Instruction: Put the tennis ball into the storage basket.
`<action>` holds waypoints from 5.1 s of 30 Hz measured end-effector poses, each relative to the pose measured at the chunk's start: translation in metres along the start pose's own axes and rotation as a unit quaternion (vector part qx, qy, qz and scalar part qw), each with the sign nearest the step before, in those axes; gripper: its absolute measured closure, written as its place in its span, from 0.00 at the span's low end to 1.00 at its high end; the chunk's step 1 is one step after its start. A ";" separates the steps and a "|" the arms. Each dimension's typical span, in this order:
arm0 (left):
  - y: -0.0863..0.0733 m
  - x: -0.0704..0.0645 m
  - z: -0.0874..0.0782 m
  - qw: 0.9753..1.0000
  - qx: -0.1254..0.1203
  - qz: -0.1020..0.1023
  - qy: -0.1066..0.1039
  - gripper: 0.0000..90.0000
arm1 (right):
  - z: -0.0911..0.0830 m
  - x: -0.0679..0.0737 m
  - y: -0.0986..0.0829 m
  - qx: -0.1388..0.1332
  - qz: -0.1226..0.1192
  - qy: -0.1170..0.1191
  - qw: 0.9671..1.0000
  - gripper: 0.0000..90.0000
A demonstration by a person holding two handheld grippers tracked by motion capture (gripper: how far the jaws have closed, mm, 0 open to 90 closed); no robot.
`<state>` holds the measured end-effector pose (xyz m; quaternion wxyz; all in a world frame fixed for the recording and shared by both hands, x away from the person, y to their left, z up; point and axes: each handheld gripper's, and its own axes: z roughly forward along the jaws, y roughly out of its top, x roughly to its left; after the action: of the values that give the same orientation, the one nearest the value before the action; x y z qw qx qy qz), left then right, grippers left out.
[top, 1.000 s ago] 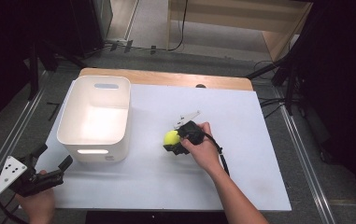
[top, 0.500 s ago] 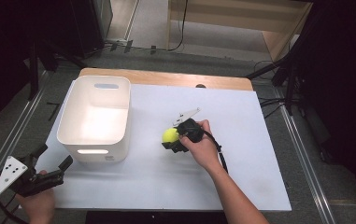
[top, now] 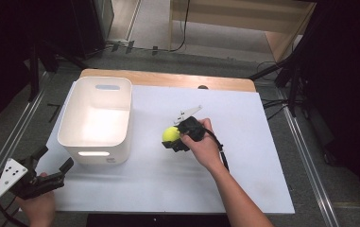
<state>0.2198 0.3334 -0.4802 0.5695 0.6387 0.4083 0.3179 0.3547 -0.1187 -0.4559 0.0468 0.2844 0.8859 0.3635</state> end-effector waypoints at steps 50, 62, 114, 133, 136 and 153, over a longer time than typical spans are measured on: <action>0.000 0.000 0.000 1.000 -0.001 0.000 -0.002 0.03 | -0.015 0.001 0.055 -0.014 -0.020 0.036 0.999 0.27; 0.000 0.000 0.001 1.000 0.001 0.000 0.000 0.03 | -0.015 0.008 0.075 -0.021 -0.039 0.045 0.998 0.27; 0.000 0.001 -0.001 1.000 -0.004 -0.004 -0.008 0.03 | -0.005 0.035 0.133 -0.043 -0.074 0.084 0.993 0.27; 0.000 0.001 -0.001 1.000 -0.007 -0.006 -0.010 0.03 | 0.014 0.054 0.154 -0.044 -0.086 0.101 0.990 0.27; 0.000 0.001 -0.001 1.000 -0.008 -0.007 -0.010 0.03 | 0.019 0.056 0.154 -0.042 -0.090 0.103 0.990 0.27; 0.000 0.001 -0.001 1.000 -0.009 -0.007 -0.011 0.03 | 0.043 0.063 0.151 -0.020 -0.101 0.120 0.987 0.26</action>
<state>0.2192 0.3349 -0.4800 0.5819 0.6344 0.4036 0.3100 0.3861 0.0284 -0.3780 -0.0182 0.1465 0.9020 0.4057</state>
